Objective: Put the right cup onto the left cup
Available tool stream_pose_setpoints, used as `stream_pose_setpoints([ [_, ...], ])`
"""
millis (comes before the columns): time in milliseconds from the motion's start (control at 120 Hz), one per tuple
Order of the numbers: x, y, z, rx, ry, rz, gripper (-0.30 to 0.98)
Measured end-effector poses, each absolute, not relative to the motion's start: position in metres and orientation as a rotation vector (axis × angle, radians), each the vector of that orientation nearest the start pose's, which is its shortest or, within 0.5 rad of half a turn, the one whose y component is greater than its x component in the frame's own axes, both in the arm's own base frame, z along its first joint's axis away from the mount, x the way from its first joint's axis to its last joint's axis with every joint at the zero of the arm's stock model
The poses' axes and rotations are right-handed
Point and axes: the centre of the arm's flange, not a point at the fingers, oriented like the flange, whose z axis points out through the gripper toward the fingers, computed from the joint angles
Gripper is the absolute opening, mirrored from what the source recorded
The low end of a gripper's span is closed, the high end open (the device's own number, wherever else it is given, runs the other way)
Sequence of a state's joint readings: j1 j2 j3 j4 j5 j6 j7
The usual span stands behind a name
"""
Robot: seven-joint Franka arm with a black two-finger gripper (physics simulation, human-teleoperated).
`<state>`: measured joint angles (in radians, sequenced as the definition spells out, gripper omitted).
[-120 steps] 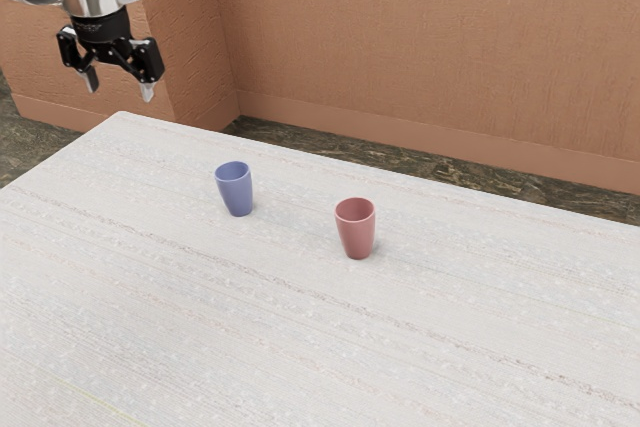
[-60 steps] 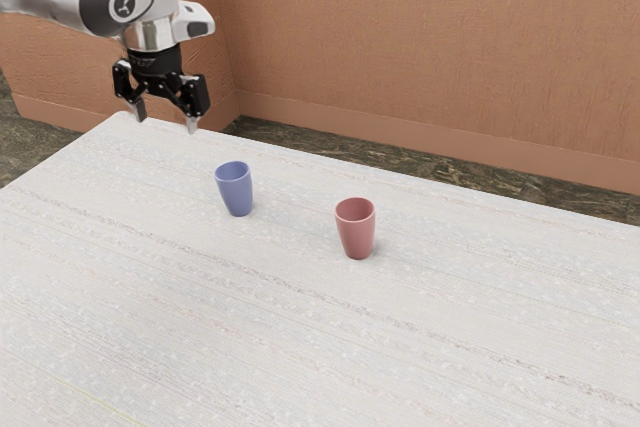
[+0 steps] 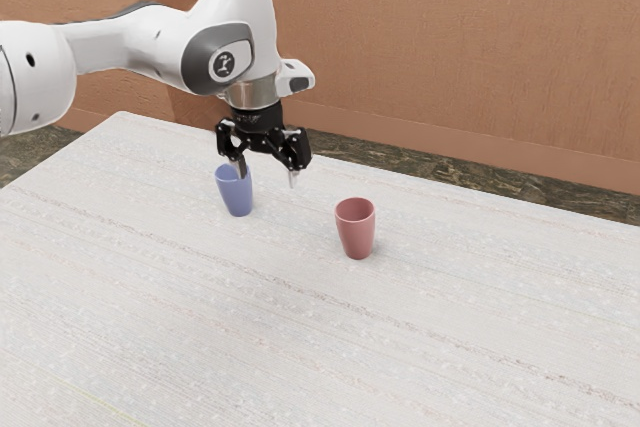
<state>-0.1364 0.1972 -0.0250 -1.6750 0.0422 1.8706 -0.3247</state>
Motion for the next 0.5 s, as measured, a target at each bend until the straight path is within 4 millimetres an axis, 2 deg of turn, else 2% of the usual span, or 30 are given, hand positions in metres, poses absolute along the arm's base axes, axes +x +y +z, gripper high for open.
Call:
stream_pose_setpoints([
  [125, 0.625, -0.113, 0.458, -3.106, -0.255, -0.019, 0.69],
  [192, 0.639, -0.119, 0.448, -3.114, -0.274, -0.043, 0.69],
  [500, 0.687, -0.128, 0.411, -3.126, -0.367, -0.107, 0.69],
])
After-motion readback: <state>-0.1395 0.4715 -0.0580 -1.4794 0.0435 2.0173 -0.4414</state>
